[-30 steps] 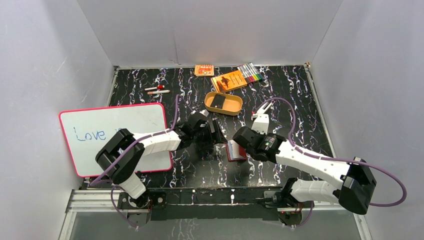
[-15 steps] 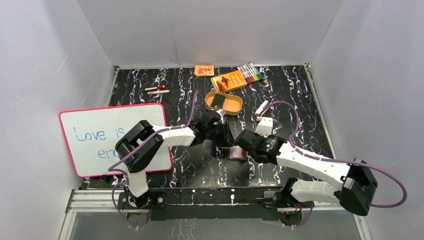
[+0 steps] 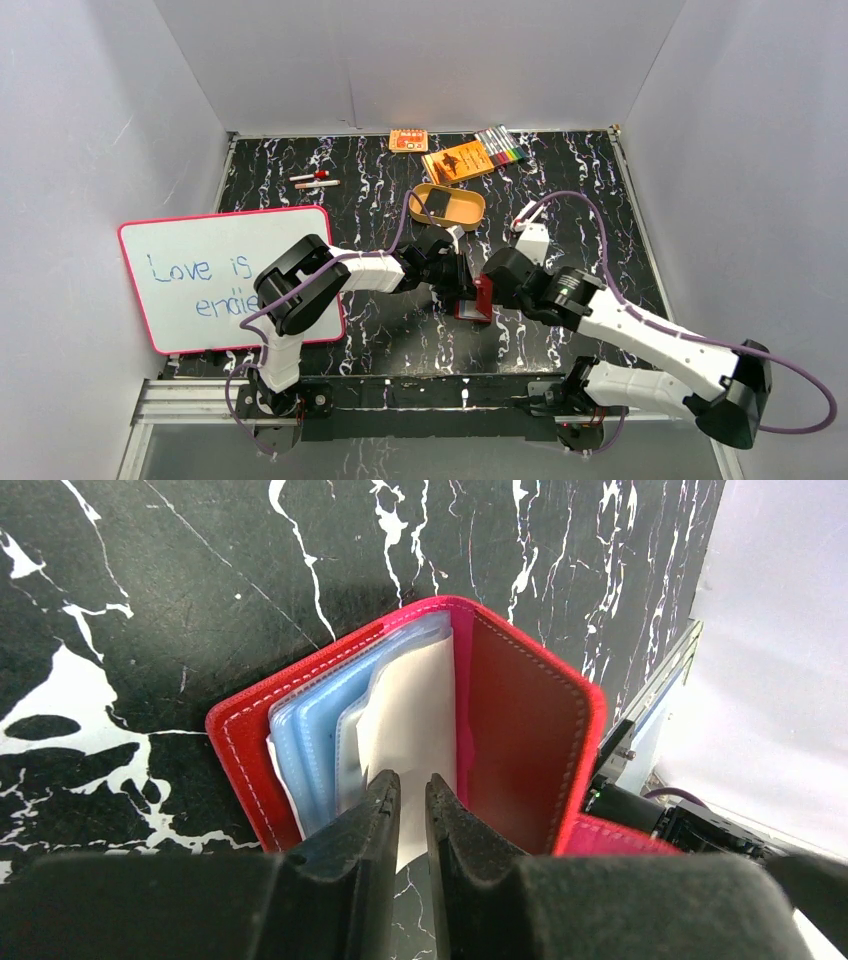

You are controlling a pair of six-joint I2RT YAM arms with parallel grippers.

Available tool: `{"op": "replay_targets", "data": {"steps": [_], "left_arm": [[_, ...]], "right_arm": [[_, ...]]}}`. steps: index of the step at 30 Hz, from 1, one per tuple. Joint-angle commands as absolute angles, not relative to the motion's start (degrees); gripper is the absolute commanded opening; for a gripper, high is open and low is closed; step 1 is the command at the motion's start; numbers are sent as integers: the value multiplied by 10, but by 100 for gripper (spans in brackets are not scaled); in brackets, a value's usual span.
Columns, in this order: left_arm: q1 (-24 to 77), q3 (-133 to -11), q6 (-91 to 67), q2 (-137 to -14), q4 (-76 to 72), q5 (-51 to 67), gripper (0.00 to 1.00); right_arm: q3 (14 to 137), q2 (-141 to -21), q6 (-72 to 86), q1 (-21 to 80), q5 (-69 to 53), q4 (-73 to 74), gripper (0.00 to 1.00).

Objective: Put the credit cards into the card holder
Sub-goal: Open the card holder at the center of the board.

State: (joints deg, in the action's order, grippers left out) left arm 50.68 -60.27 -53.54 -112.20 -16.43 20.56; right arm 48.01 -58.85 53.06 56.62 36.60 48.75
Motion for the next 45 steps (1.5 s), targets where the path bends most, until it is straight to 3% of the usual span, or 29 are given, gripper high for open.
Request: {"op": "replay_targets", "data": {"steps": [1, 6, 9, 13, 14, 15, 28, 38, 45], "left_arm": [[507, -602, -524, -1133, -145, 188, 15], [508, -600, -528, -1133, -148, 184, 15], [507, -597, -531, -1131, -147, 185, 15], [508, -588, -533, -1119, -154, 185, 15], [508, -587, -533, -1117, -156, 186, 16], [507, -587, -534, -1115, -158, 188, 16], [508, -587, -536, -1103, -163, 195, 16], [508, -578, -535, -1094, -161, 192, 16], [507, -569, -534, -1080, -150, 180, 15]], "right_arm": [[518, -536, 402, 565, 245, 372, 51], [520, -607, 373, 567, 121, 288, 47], [526, -644, 400, 574, 174, 316, 49], [485, -631, 413, 576, 247, 325, 62], [475, -630, 413, 576, 258, 323, 72], [467, -630, 411, 576, 262, 322, 76], [427, -689, 415, 576, 286, 329, 77], [435, -737, 413, 562, 331, 310, 66], [410, -732, 400, 534, 322, 282, 34]]}}
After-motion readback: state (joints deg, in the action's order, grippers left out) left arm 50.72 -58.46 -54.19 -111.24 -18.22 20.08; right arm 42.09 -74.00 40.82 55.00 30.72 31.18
